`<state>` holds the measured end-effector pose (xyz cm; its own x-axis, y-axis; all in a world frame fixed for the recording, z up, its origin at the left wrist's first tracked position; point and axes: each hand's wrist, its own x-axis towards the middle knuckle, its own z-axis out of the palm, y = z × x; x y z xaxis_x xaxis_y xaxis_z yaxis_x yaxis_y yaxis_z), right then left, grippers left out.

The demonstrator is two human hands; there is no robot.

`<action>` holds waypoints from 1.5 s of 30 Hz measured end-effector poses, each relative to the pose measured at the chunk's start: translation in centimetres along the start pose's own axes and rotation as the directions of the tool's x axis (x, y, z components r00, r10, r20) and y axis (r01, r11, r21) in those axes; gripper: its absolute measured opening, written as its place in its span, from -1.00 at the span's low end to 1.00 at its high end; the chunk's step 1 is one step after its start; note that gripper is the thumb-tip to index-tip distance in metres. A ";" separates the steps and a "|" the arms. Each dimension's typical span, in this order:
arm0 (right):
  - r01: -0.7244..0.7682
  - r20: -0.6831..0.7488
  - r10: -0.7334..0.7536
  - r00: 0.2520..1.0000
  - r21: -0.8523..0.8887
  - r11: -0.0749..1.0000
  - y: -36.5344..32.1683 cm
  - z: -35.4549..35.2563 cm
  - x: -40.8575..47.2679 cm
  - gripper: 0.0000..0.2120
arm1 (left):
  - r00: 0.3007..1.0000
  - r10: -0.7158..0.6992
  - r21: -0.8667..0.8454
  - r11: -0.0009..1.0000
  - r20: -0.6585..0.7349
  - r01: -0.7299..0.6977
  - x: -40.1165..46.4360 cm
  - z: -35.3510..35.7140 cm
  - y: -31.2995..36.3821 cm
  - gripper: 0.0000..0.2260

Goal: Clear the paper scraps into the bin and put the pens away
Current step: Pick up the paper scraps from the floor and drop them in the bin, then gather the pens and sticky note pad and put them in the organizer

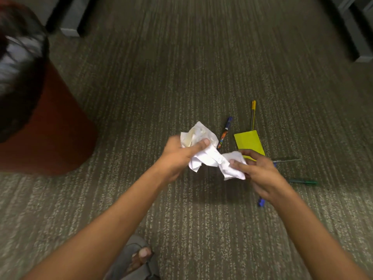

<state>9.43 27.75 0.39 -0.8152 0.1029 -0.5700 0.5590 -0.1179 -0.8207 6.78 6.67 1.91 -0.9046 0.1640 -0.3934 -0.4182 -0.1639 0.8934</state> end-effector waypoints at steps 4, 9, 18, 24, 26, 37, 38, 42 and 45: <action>-0.007 0.205 -0.023 0.979 0.144 0.990 -6.2 3.3 -0.5 -0.62 | 0.986 0.163 0.103 0.982 -0.028 -0.159 -3.1 -0.6 7.2 -0.84; 0.081 0.334 -0.154 0.930 0.224 0.971 -14.6 11.9 -1.4 -0.79 | 0.862 0.485 0.147 0.873 -0.150 -0.466 -8.5 -3.7 18.4 -0.85; 0.504 0.640 -0.365 0.676 -0.040 0.863 -22.8 35.1 -6.9 -0.74 | 0.639 0.458 0.627 0.778 -0.618 0.048 -18.4 -21.9 28.4 -0.81; 0.836 0.768 -0.331 0.548 -0.489 0.250 -21.1 41.2 -7.1 -0.73 | 0.736 0.180 0.705 0.502 -0.652 0.502 -16.2 -28.5 24.9 -0.67; 0.840 0.804 -0.247 0.542 -0.526 0.132 -20.8 42.1 -7.5 -0.65 | 0.740 0.138 0.729 0.363 -0.658 0.580 -15.2 -28.7 23.9 -0.50; 0.862 0.645 -0.572 0.507 -0.378 0.338 -25.0 34.8 -6.9 -0.78 | 0.762 0.381 0.819 0.472 -0.524 0.327 -12.5 -23.9 26.9 -0.45; 0.853 0.596 -0.610 0.522 -0.357 0.380 -25.1 32.9 -6.4 -0.80 | 0.761 0.448 0.848 0.468 -0.470 0.249 -12.1 -22.5 27.2 -0.51; 0.779 0.419 -0.657 0.627 -0.336 0.529 -25.0 24.3 -3.7 -0.83 | 0.736 0.638 0.903 0.420 -0.228 -0.084 -9.8 -15.2 27.8 -0.68; 0.669 0.262 -0.616 0.743 -0.320 0.670 -23.5 17.2 -1.4 -0.87 | 0.682 0.725 0.905 0.347 -0.094 -0.244 -7.9 -10.0 27.5 -0.82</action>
<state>-5.19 13.44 21.08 -0.9896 -0.1096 0.0926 -0.1223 0.3064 -0.9440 1.58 -8.83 27.44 -0.9281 -0.0984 0.3592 0.1502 0.7837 0.6028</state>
